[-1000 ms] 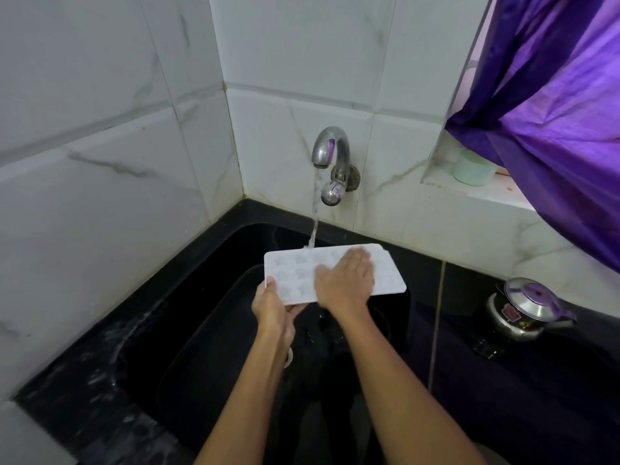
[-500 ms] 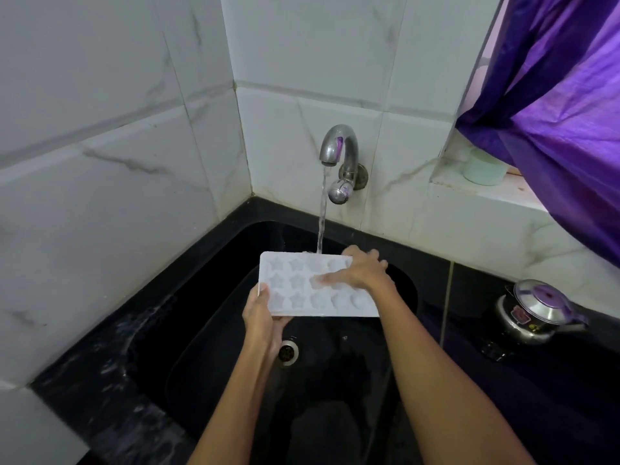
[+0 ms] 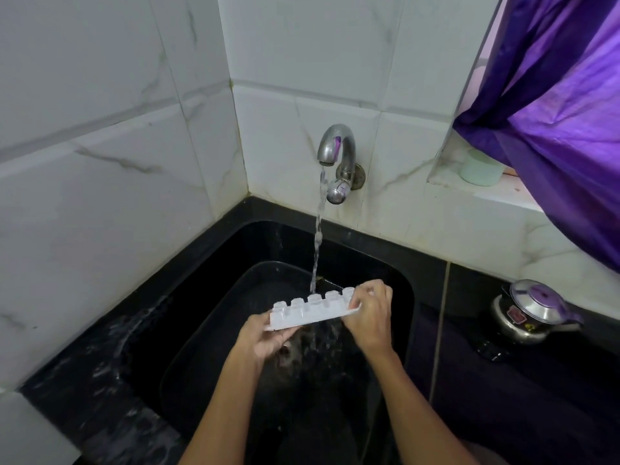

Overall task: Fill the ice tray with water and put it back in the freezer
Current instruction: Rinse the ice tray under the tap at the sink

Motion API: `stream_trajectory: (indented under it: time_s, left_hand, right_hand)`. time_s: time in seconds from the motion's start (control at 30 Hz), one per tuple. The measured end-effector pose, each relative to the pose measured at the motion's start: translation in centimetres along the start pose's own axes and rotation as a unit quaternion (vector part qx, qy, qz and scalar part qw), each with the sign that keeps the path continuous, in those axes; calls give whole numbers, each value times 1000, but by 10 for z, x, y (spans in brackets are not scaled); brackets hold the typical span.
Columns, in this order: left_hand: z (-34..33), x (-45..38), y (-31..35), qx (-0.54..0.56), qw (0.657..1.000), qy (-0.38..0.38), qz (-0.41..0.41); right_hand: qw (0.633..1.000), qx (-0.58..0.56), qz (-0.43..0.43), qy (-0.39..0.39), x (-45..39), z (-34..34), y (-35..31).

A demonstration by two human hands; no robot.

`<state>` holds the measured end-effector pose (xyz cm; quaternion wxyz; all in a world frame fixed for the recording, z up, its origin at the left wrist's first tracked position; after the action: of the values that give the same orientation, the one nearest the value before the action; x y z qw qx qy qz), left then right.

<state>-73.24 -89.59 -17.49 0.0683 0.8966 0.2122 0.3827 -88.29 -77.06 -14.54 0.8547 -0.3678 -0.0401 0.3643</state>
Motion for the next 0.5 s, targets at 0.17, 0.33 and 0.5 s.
stream_trajectory:
  time_s: [0.17, 0.33, 0.5]
  left_hand:
    - [-2, -10, -10, -50, 997, 25, -51]
    - [-24, -19, -15, -35, 996, 14, -81]
    - [-61, -19, -30, -65, 983, -18, -171]
  right_hand:
    - [971, 82, -155, -164, 2, -7, 7]
    - [969, 225, -93, -47, -10, -6, -30]
    - [986, 137, 73, -64, -21, -19, -73]
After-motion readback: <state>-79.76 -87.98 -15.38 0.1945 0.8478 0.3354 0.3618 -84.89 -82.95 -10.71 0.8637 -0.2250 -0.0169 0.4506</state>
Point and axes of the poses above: each hand's wrist, its own x-axis away from the middle knuckle, its own z-axis out of the back of the hand, y = z × x, the point moved 2 cm from there along -x, towards the middle knuckle, and after that the axes turned 5 degrees about -y, right-handed, at the moved point
